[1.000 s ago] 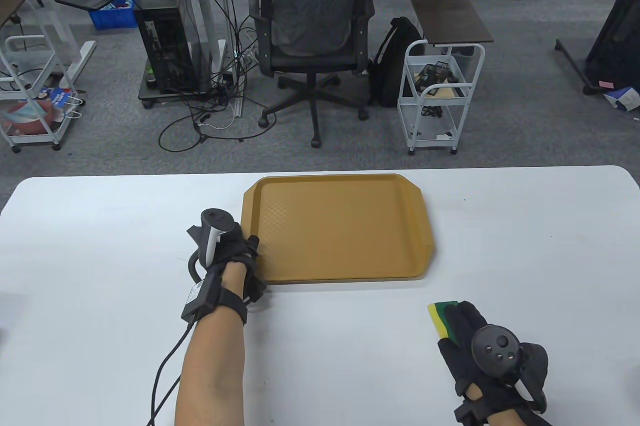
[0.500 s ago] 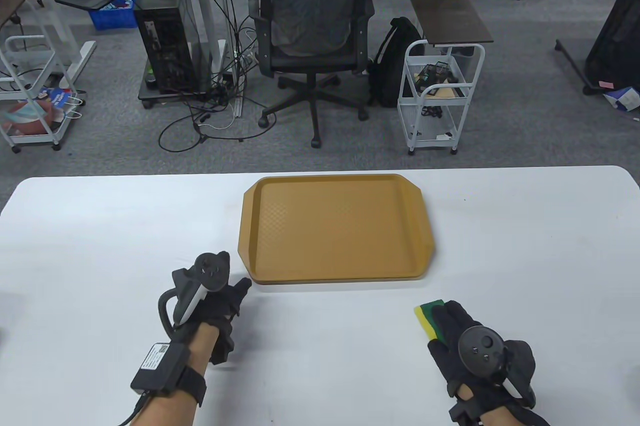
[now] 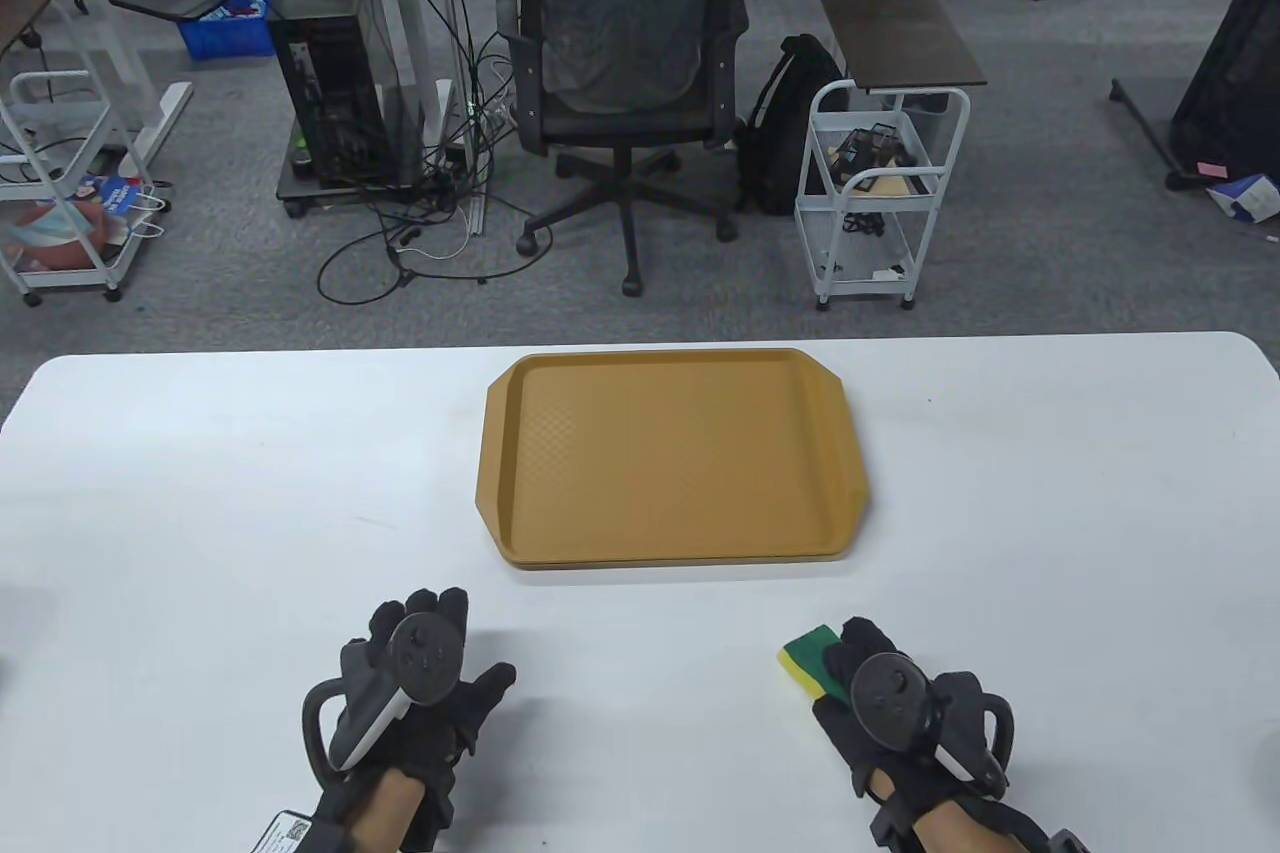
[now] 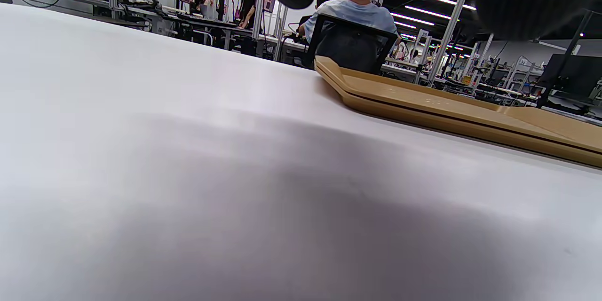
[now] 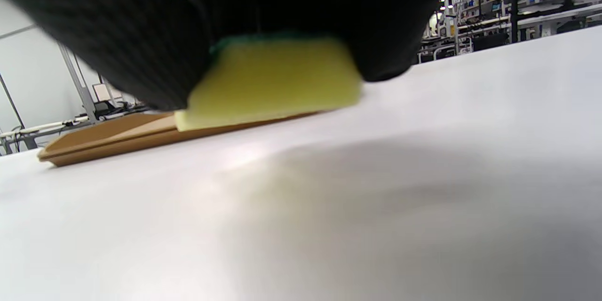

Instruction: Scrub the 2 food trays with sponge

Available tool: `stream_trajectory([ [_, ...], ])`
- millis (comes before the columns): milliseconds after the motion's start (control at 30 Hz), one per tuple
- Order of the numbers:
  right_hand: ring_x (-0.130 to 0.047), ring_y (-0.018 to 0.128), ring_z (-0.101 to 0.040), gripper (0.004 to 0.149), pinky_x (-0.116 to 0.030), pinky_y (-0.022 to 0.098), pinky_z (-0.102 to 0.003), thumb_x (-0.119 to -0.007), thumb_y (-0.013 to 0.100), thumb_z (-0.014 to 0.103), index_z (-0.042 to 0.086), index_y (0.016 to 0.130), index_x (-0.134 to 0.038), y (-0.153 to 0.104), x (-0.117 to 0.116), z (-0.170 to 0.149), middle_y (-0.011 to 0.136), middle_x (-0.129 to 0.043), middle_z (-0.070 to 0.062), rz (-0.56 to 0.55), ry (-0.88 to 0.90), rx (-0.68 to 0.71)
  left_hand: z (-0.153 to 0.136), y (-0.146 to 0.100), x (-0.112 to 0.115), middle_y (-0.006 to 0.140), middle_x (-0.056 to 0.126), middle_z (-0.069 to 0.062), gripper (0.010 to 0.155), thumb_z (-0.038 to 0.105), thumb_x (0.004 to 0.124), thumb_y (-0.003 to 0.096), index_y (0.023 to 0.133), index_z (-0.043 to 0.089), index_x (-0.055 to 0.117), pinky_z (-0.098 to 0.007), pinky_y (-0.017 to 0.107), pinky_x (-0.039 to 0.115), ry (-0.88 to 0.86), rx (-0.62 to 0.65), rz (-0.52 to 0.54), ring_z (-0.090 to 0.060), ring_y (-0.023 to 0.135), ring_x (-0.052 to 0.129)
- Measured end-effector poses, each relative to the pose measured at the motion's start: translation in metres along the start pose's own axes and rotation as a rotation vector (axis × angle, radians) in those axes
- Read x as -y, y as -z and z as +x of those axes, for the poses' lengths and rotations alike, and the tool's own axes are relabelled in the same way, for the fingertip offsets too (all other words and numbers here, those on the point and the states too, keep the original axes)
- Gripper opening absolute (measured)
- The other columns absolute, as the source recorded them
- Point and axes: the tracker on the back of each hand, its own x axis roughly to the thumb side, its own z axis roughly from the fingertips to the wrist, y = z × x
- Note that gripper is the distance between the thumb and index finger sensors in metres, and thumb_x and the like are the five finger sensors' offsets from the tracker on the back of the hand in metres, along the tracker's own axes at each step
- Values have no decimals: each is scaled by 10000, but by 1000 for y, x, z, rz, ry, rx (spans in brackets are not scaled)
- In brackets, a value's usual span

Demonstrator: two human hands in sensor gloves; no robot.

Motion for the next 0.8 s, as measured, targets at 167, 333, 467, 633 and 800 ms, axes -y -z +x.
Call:
stream_trajectory([
  [167,-858,890,-314,541,-837,661,-432,-955,411,426,232,892,-800,5,-12,-2,1073,-649,-104,25,-18,-19,5,-3,4,1212,430,-62,901,704,748,391,1147,315,453,-703,761,384,33,3,2,-462,1138,409],
  [333,-850,908,-305,526,-840,668,-416,-940,421,415,239,901,-815,5,-21,-5,1067,-657,-107,84,-15,-20,6,-5,5,1211,434,-63,896,701,749,392,1146,315,456,-704,761,382,40,9,0,-461,1138,411],
  [467,-796,912,-365,525,-772,671,-515,-928,427,420,252,913,-821,5,-19,-4,1082,-642,-101,105,-36,-27,7,-6,5,1210,441,-61,893,699,750,391,1145,316,462,-704,760,383,58,13,10,-461,1137,416],
  [633,-738,947,-390,546,-711,695,-564,-905,425,464,276,929,-817,1,-13,-6,1104,-608,-94,116,-25,-18,6,-5,4,1211,439,-65,894,701,749,393,1146,315,461,-705,760,381,2,6,-12,-461,1137,416],
  [800,-690,986,-397,638,-659,721,-607,-885,420,499,254,989,-734,-5,3,-7,1115,-589,-90,42,32,4,6,-5,3,1210,440,-65,893,700,749,393,1146,315,461,-705,759,382,6,8,-2,-462,1137,416],
])
